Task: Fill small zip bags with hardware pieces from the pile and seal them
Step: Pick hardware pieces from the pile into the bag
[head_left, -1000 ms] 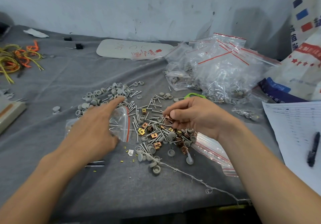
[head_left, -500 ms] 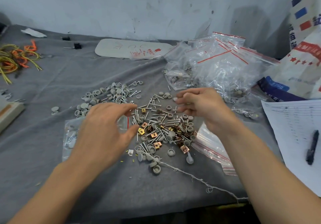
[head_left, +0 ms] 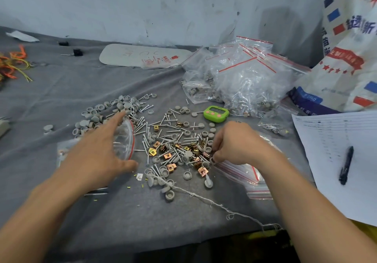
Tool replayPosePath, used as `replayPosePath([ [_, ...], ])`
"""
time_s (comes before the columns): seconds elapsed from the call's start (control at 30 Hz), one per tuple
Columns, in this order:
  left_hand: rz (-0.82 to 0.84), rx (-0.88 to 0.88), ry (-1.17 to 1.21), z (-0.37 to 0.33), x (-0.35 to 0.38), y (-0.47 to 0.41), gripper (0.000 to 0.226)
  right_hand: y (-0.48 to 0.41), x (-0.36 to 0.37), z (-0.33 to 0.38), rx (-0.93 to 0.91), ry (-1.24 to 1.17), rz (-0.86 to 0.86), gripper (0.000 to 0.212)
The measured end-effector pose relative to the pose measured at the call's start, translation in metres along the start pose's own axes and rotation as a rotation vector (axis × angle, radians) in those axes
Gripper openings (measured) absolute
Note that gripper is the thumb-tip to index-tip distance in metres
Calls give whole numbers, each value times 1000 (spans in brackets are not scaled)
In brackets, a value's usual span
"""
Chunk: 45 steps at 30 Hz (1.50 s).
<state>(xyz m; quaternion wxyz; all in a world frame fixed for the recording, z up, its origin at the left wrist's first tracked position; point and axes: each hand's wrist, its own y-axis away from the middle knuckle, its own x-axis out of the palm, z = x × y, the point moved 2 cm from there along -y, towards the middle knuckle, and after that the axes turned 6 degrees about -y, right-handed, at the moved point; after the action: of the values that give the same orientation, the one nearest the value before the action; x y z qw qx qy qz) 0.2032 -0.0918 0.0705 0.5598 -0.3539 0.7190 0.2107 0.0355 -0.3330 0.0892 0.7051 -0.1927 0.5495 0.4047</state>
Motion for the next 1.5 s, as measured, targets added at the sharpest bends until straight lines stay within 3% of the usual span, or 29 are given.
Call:
replayPosePath([
  [0.1,-41,-6,-56,-2,5,-1,124,4,-4,0,-37,-26,41,18],
  [0.3,-75,3,-50,-1,7,-3,120,11,-9,5,-140,-476,70,15],
  [0.47,-81,3,-57,-1,5,-2,118,8,-5,11,-212,-604,133,18],
  [0.6,-91,13,-39,-1,3,-2,116,4,0,16,-194,-559,86,17],
  [0.73,-104,11,-39,-3,1,-2,116,-4,2,19,-105,-398,-151,20],
  [0.87,-114,14,-33,-2,1,-3,115,4,6,24,-165,-223,31,9],
  [0.93,-117,11,-50,-1,2,-3,115,9,13,28,-174,-127,76,14],
  [1.2,-95,-2,-74,1,4,-4,115,5,25,36,-140,24,-15,16],
  [1.4,-94,2,-69,4,4,-5,117,1,12,19,-58,-41,-36,35],
  [1.5,-86,1,-71,4,5,-6,117,3,8,17,-48,-92,-99,27],
])
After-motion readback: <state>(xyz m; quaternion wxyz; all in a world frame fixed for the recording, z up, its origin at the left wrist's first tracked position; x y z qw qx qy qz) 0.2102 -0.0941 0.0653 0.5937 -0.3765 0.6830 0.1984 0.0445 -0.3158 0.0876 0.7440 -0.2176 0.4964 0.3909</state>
